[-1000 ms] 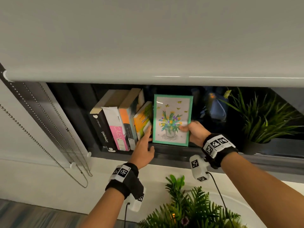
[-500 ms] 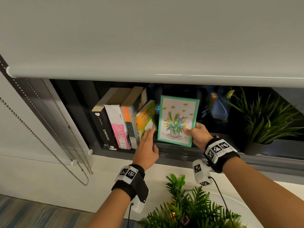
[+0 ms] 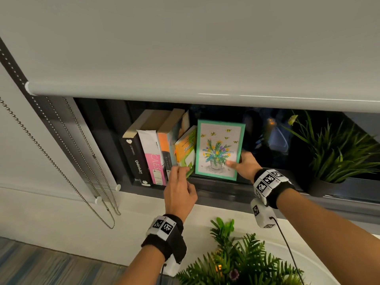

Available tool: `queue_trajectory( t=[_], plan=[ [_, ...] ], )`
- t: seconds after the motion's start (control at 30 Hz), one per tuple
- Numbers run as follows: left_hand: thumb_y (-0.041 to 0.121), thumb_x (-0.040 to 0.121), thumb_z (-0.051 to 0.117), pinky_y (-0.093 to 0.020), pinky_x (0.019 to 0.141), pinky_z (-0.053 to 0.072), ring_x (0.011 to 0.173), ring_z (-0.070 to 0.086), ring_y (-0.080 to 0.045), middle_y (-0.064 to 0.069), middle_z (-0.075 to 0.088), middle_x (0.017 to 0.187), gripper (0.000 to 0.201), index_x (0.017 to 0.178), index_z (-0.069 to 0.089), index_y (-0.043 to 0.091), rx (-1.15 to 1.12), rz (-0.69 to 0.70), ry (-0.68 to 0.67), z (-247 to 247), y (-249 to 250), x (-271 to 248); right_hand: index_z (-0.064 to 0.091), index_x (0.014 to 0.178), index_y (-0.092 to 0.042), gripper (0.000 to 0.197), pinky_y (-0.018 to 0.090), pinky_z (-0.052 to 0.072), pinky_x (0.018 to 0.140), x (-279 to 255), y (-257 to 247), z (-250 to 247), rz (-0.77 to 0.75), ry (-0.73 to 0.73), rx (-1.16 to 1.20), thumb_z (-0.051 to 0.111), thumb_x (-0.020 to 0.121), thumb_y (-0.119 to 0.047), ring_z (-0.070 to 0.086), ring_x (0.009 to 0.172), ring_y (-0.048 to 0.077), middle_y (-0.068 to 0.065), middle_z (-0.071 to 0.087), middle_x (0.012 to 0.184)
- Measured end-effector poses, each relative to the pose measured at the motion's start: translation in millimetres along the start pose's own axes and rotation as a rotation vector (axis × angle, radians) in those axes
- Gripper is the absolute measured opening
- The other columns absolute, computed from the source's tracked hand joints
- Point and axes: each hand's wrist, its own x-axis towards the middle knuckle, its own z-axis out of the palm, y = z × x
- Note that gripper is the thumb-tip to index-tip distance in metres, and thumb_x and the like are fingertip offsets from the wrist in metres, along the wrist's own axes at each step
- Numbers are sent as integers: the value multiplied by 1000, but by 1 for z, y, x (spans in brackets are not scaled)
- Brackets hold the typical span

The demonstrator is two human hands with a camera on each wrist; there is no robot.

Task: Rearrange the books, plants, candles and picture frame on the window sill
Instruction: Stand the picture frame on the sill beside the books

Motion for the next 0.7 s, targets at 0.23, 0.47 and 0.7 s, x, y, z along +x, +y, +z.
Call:
queue_trajectory(
  t=[0.23, 0.47, 0.7],
  plan=[
    [-1, 74, 64, -28, 95, 52, 137, 34, -25, -5, 18, 147, 56, 126, 48, 11, -47, -23, 8, 5, 10, -10, 54, 127, -6, 45, 39, 46, 101, 3, -6, 3, 19, 33, -131, 68, 85, -13, 57, 117, 29, 11, 61, 126],
    [-5, 77, 60, -27, 109, 38, 145, 17, -22, -2, 7, 152, 70, 141, 37, 10, -132, -24, -2, 5, 16, -11, 54, 125, 2, 41, 47, 47, 100, 1, -5, -2, 73, -61, 34, 62, 86, 4, 58, 115, 33, 20, 60, 126],
    [-5, 77, 59, -17, 102, 35, 139, 22, -19, -3, 12, 150, 83, 150, 23, 14, -167, -34, -25, 8, 12, -11, 55, 124, 0, 41, 49, 46, 100, 0, -4, -2, 116, -90, 115, 60, 84, 10, 58, 116, 34, 20, 59, 127]
  ],
)
